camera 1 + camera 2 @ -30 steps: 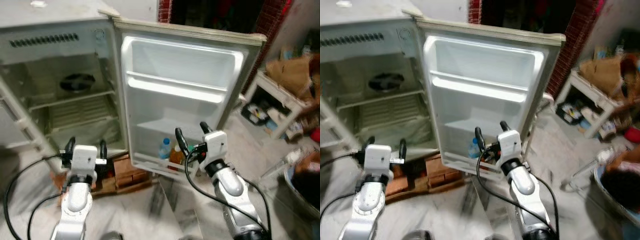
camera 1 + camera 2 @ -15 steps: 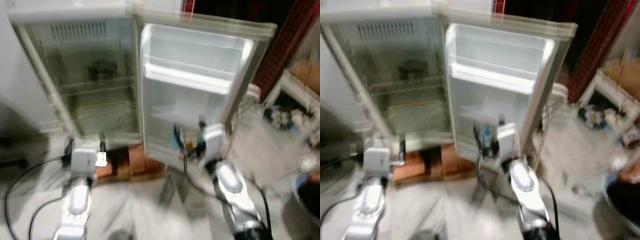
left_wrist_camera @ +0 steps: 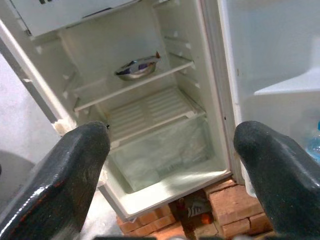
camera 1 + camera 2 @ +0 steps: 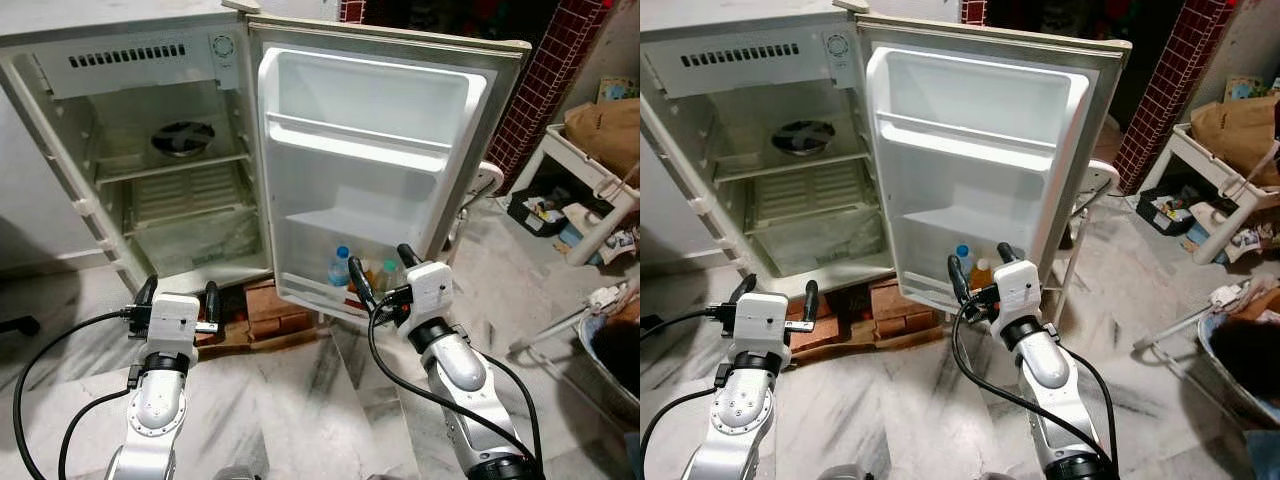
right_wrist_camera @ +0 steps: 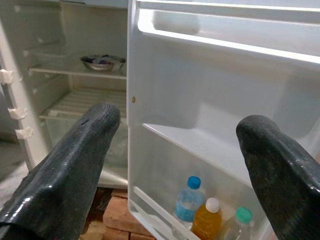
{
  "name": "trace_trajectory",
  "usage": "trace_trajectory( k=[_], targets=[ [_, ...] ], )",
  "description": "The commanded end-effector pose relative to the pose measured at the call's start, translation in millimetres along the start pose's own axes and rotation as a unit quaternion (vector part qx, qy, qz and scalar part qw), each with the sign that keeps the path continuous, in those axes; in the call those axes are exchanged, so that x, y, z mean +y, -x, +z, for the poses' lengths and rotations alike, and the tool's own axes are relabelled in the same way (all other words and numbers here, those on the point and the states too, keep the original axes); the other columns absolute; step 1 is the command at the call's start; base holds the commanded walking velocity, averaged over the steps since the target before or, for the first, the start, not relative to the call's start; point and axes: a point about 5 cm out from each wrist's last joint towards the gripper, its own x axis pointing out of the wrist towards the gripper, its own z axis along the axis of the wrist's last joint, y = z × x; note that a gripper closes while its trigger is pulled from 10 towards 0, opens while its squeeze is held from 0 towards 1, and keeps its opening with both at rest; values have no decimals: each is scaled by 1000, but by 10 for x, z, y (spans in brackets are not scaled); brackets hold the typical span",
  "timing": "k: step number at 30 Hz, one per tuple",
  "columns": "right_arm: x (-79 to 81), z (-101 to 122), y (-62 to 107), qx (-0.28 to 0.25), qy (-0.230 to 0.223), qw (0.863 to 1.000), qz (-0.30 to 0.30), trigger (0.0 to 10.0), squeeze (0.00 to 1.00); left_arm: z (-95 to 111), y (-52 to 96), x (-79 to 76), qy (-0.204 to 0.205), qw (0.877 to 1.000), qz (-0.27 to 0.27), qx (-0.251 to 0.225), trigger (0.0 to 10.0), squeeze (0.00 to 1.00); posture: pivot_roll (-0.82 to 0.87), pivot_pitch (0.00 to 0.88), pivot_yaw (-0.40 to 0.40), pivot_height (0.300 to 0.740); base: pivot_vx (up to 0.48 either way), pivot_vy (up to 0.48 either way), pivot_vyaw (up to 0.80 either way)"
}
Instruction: Restocking fridge
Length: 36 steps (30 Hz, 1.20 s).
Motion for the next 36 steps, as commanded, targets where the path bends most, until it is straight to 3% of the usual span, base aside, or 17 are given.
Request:
trace_trajectory(
  k=[1,14,29,36],
  targets=[
    [-7,34,-21,-7,3,1000,3,10000,0,8,-10,3,-3,1000,0,-1,10000,0,25,0,-9,740,0,0,0],
    [-4,31,-22,-6,3,1000,3,10000,0,6,-8,4,-3,1000,-1,-1,10000,0,25,0,-9,740,0,0,0],
    [-111,0,-23,-5,12,1000,-2,10000,0,-5,-25,12,0,1000,-8,3,10000,0,22,0,-10,740,0,-480,0],
    [-144,-8,-24,-4,18,1000,-4,10000,0,19,-40,86,-9,1000,7,1,10000,0,31,7,-7,740,0,-455,0]
  ],
)
